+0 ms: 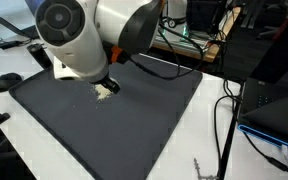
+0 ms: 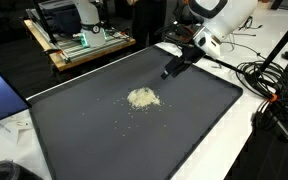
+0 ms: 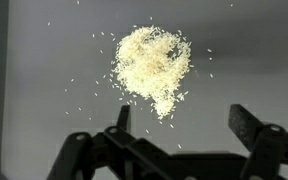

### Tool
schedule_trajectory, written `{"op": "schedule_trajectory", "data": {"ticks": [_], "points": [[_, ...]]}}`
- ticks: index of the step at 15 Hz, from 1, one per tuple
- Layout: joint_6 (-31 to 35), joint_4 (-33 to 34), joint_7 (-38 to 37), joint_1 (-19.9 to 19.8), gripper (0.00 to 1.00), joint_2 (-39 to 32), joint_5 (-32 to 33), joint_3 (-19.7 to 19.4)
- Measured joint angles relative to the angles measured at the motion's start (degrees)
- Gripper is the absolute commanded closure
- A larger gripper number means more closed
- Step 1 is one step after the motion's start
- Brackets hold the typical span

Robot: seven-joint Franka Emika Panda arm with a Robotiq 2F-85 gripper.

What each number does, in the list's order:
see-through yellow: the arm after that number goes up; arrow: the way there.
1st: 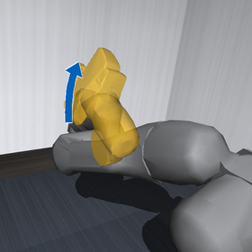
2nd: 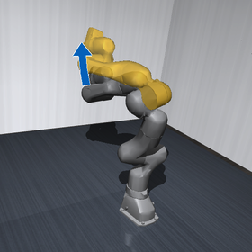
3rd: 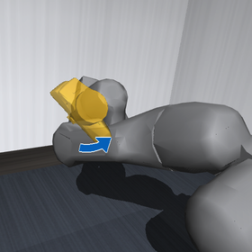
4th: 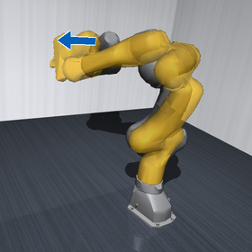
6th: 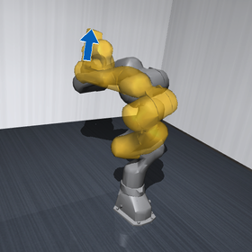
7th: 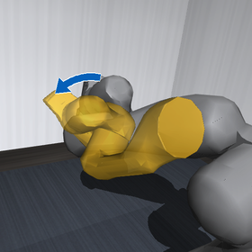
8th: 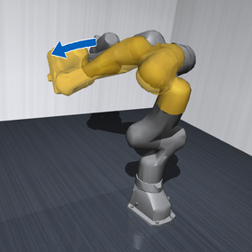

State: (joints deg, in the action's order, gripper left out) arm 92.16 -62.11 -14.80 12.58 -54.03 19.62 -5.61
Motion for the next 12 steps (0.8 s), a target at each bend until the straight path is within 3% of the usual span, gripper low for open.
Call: {"op": "schedule_trajectory", "data": {"ticks": [6, 12], "points": [[0.78, -1.84, -13.28, 2.28, 0.00, -0.55, 0.14, -0.68], [8.58, -7.86, -20.68, 1.78, 0.00, 1.17, -2.41, -0.66]]}}
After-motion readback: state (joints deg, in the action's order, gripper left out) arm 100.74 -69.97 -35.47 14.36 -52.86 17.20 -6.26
